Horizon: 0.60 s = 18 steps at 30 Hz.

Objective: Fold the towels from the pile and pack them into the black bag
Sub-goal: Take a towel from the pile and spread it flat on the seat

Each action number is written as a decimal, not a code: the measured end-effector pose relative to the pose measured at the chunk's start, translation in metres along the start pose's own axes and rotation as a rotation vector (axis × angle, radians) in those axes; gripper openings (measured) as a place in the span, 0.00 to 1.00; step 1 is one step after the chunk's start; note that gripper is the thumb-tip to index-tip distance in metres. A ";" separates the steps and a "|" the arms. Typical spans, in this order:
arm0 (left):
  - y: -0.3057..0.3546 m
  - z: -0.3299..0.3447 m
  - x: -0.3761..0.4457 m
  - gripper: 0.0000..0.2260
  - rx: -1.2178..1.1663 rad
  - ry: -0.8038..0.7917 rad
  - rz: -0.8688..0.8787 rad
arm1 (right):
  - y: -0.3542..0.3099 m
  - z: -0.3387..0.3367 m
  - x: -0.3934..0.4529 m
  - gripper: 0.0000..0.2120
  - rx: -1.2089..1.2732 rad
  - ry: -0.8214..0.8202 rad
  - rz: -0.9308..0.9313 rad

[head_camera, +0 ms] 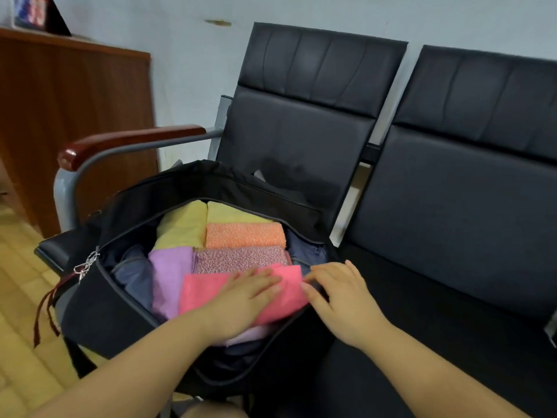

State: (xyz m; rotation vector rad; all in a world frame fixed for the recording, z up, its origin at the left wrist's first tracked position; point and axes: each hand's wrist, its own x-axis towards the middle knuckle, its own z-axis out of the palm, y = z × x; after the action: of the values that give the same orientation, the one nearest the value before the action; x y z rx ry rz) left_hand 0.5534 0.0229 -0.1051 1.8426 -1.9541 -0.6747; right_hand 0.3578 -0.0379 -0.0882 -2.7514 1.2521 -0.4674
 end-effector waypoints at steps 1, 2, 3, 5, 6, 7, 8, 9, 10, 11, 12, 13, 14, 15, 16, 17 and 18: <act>-0.006 -0.006 -0.005 0.45 0.044 0.102 -0.019 | -0.010 0.002 0.004 0.44 0.020 0.004 -0.028; -0.012 -0.010 -0.009 0.48 0.123 0.196 -0.050 | -0.019 0.005 0.009 0.44 0.031 -0.007 -0.053; -0.020 -0.013 -0.012 0.48 0.201 0.259 -0.092 | -0.028 0.007 0.014 0.45 0.028 -0.038 -0.072; -0.033 -0.014 -0.019 0.51 0.291 0.239 -0.167 | -0.041 0.014 0.024 0.47 0.001 -0.122 -0.086; -0.037 -0.012 -0.022 0.56 0.308 0.182 -0.185 | -0.042 0.019 0.027 0.49 -0.011 -0.173 -0.075; -0.042 -0.008 -0.024 0.61 0.320 0.124 -0.198 | -0.041 0.025 0.028 0.50 -0.021 -0.217 -0.057; -0.046 -0.005 -0.026 0.64 0.322 0.090 -0.201 | -0.036 0.033 0.025 0.51 -0.032 -0.242 -0.041; -0.050 -0.001 -0.027 0.63 0.322 0.072 -0.193 | -0.031 0.041 0.019 0.50 -0.043 -0.244 -0.032; -0.053 0.002 -0.027 0.62 0.321 0.061 -0.178 | -0.026 0.051 0.011 0.50 -0.049 -0.230 -0.031; -0.055 0.005 -0.028 0.61 0.321 0.060 -0.162 | -0.022 0.060 0.001 0.49 -0.048 -0.219 -0.033; -0.057 0.008 -0.028 0.59 0.321 0.067 -0.142 | -0.019 0.067 -0.006 0.48 -0.041 -0.223 -0.032; -0.058 0.011 -0.029 0.57 0.317 0.072 -0.125 | -0.017 0.070 -0.010 0.48 -0.031 -0.239 -0.031; -0.058 0.012 -0.029 0.55 0.312 0.072 -0.116 | -0.015 0.072 -0.011 0.47 -0.018 -0.249 -0.029; -0.058 0.014 -0.029 0.55 0.308 0.071 -0.114 | -0.014 0.072 -0.010 0.47 -0.006 -0.252 -0.024; -0.058 0.014 -0.028 0.56 0.303 0.065 -0.123 | -0.014 0.071 -0.008 0.46 0.000 -0.251 -0.016; -0.057 0.014 -0.028 0.58 0.303 0.053 -0.140 | -0.015 0.070 -0.006 0.46 0.001 -0.253 -0.009; -0.056 0.013 -0.027 0.59 0.310 0.042 -0.152 | -0.015 0.069 -0.003 0.46 0.003 -0.250 -0.006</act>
State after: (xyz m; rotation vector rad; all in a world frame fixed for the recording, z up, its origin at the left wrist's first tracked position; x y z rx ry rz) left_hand 0.5935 0.0491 -0.1462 2.1866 -1.9964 -0.3876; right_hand 0.3879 -0.0288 -0.1513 -2.7071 1.1807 -0.1186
